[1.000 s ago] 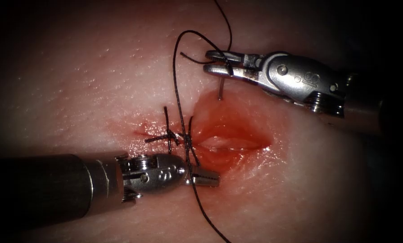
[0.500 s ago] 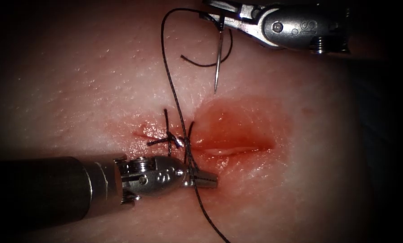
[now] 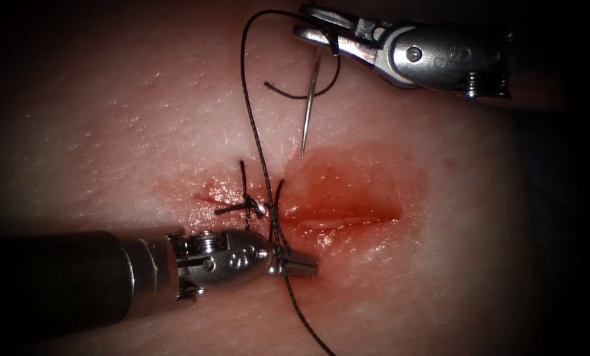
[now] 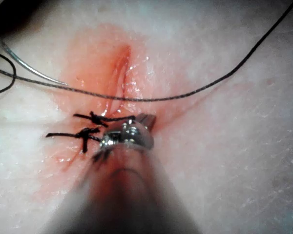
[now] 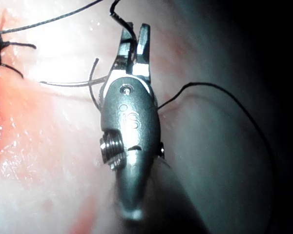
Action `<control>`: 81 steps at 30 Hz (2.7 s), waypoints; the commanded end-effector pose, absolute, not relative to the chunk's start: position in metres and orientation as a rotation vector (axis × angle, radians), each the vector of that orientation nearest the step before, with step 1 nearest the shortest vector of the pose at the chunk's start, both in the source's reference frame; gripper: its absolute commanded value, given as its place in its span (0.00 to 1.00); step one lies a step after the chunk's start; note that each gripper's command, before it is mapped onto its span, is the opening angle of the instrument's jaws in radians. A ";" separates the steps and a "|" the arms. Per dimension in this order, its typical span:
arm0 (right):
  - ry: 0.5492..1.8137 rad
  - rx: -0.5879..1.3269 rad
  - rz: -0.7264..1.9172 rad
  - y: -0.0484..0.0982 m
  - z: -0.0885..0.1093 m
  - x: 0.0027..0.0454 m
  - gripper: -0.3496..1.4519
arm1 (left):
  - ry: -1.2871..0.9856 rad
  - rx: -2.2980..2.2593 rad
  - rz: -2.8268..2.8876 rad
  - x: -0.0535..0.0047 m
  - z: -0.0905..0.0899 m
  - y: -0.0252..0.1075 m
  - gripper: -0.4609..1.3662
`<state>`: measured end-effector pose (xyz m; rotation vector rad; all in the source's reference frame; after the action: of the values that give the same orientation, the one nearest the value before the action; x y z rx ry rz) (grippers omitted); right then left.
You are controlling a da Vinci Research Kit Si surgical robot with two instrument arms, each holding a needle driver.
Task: Wound Closure
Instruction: Use the right gripper to insert the needle through the top of the skin
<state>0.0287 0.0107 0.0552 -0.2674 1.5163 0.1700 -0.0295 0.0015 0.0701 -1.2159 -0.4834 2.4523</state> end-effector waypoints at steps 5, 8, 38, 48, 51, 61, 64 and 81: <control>1.503 -0.253 0.133 0.010 0.054 0.0285 0.00 | -0.492 -1.219 2.453 -0.0295 0.070 0.001 0.06; 1.500 -0.291 0.067 0.009 0.054 0.0280 0.00 | -0.492 -1.219 2.453 -0.0294 0.070 0.001 0.06; 1.492 -0.488 -0.208 0.004 0.054 0.0284 0.00 | -0.491 -1.219 2.454 -0.0295 0.070 0.001 0.06; 1.490 -0.564 -0.318 -0.001 0.056 0.0288 0.00 | -0.491 -1.219 2.453 -0.0295 0.070 0.001 0.06; 1.489 -0.574 -0.330 -0.002 0.057 0.0289 0.00 | -0.492 -1.219 2.453 -0.0295 0.070 0.002 0.06; 1.451 -0.566 -0.299 -0.007 0.060 0.0281 0.00 | -0.494 -1.219 2.453 -0.0294 0.070 0.002 0.06; 1.442 -0.551 -0.264 -0.008 0.061 0.0274 0.00 | -0.494 -1.219 2.453 -0.0294 0.070 0.002 0.06; 1.444 -0.374 0.018 -0.002 0.060 0.0271 0.00 | -0.491 -1.219 2.454 -0.0294 0.070 0.001 0.06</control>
<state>0.0272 -0.0006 0.0593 -0.3542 1.4455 0.0454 -0.0294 0.0013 0.0701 -1.2164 -0.4832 2.4537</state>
